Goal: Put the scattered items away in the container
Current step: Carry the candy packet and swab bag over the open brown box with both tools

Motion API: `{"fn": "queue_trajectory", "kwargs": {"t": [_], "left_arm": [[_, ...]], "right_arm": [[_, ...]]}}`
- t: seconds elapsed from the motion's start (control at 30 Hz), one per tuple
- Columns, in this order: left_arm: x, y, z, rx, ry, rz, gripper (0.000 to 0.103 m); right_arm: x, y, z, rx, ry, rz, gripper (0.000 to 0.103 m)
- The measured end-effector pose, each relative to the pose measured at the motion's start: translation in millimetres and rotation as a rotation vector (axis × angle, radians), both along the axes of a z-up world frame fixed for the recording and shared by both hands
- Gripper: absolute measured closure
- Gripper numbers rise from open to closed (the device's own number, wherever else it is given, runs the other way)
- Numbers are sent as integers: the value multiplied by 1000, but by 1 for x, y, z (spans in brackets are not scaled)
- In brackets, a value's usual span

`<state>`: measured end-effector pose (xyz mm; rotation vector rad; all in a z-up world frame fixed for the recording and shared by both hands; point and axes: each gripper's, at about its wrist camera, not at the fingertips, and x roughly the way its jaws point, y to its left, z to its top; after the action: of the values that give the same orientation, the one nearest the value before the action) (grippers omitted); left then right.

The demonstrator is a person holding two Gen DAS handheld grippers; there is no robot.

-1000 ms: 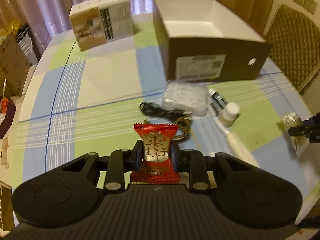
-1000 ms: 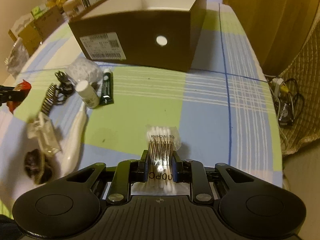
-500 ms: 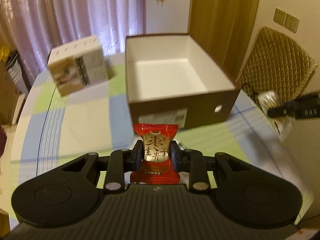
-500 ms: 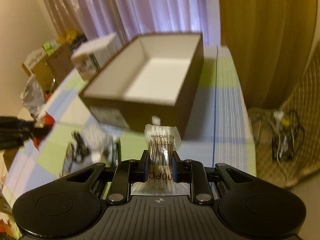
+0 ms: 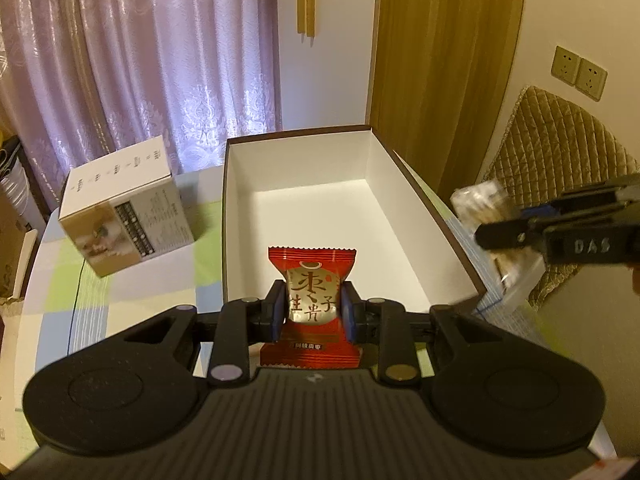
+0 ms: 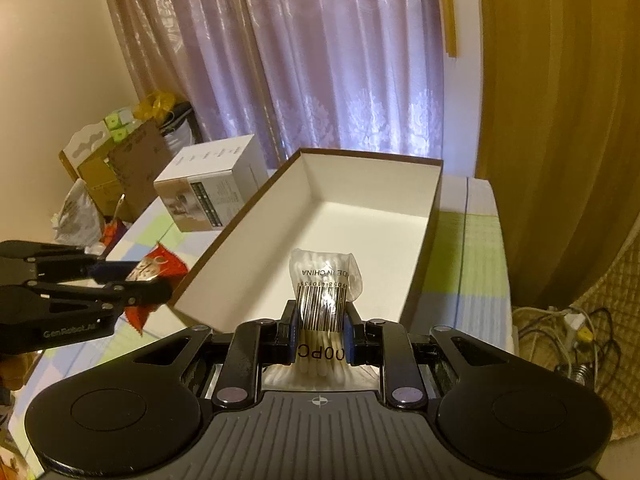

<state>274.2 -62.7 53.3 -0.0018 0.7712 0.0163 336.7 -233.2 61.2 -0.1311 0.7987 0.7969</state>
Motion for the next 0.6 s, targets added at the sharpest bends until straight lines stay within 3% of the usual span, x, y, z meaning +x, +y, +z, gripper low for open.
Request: {"fn": "queue_trajectory", "kwargs": {"t": [0.27, 0.6], "left_arm": [[50, 9, -15, -18, 47, -55, 79], [96, 18, -67, -48, 191, -76, 79]], "right_arm": [[34, 37, -16, -26, 41, 5, 84], [62, 67, -69, -156, 118, -3, 84]]}}
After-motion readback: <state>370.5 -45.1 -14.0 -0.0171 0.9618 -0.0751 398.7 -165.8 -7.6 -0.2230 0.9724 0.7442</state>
